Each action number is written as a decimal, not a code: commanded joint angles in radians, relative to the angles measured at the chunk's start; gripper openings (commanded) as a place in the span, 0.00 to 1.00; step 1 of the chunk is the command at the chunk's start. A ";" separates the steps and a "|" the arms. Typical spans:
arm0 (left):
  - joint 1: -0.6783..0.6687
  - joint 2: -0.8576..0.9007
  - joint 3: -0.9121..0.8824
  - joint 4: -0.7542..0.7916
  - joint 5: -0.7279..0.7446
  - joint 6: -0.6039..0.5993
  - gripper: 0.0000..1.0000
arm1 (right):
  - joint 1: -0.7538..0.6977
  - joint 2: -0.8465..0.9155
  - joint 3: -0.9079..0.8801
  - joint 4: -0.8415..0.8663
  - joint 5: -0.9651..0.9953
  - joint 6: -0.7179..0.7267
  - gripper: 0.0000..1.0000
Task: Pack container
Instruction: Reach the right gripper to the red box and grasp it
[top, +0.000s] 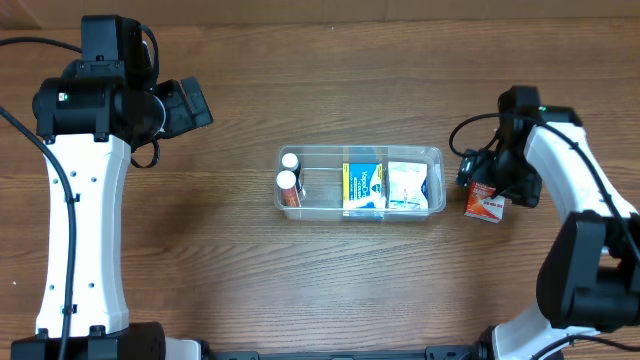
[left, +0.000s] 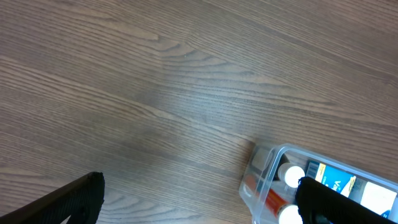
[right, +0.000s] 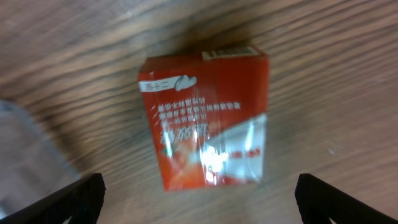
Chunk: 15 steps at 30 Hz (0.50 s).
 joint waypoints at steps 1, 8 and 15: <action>0.003 0.001 0.007 0.000 -0.010 0.019 1.00 | -0.002 0.025 -0.061 0.060 -0.004 -0.021 1.00; 0.003 0.001 0.007 0.000 -0.010 0.019 1.00 | -0.001 0.053 -0.143 0.171 -0.005 -0.050 1.00; 0.003 0.001 0.007 0.000 -0.010 0.019 1.00 | -0.001 0.055 -0.173 0.208 -0.005 -0.049 0.97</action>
